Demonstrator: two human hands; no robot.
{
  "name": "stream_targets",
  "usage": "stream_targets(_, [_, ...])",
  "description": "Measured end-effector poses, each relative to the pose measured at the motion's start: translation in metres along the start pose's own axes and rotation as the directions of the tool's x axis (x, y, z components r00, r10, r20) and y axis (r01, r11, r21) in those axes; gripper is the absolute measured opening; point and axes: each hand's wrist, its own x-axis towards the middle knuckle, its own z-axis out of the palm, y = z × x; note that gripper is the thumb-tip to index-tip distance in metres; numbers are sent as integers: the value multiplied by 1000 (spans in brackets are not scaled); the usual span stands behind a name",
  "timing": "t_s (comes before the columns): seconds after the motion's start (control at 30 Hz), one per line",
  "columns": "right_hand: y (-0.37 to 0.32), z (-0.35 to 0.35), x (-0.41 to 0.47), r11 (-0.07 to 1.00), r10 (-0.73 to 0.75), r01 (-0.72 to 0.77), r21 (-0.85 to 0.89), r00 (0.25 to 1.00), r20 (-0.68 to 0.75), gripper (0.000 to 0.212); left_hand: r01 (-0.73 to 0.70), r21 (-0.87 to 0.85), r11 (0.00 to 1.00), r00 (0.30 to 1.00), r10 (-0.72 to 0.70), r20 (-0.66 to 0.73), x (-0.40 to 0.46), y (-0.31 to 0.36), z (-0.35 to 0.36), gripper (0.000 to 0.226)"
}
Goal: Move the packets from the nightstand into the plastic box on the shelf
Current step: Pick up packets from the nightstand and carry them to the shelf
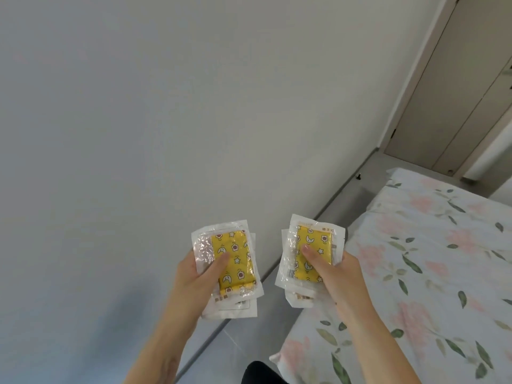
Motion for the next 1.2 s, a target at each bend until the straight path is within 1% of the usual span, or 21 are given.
stream_targets(0.13, [-8,2,28,1000,0,2,25,998,-61,27,17,27,999,999,-18,41,47,2,15,11])
stream_targets(0.3, [-14,-7,80,1000,26,-23,21,987,-156,17,38,32,999,993,-41,107,106,4,53,15])
stream_targets(0.37, [-16,-14,108,999,36,-33,17,980,-195,15,43,40,998,987,-49,150,136,7,72,16])
stream_targets(0.47, [-21,-29,162,998,60,-57,20,960,-274,18,29,51,998,982,-38,187,191,16,108,16])
stream_targets(0.53, [-27,-43,206,998,58,-49,36,950,-305,18,8,43,999,974,-18,226,234,23,139,13])
stream_targets(0.63, [-43,-71,279,998,19,0,58,944,-330,18,-29,42,999,960,17,278,301,36,199,10])
stream_targets(0.77, [-77,-115,368,996,7,26,80,923,-386,18,-57,31,998,940,43,339,381,65,287,13])
stream_targets(0.93, [-115,-172,446,998,-21,46,45,892,-451,26,-58,-2,998,892,52,449,451,101,388,16])
stream_targets(1.07, [-139,-210,495,997,-37,66,40,867,-496,21,-25,1,1000,879,21,476,494,111,448,15])
stream_targets(1.2, [-156,-239,537,996,-46,81,43,846,-532,27,-2,20,1000,867,-8,498,531,120,498,16])
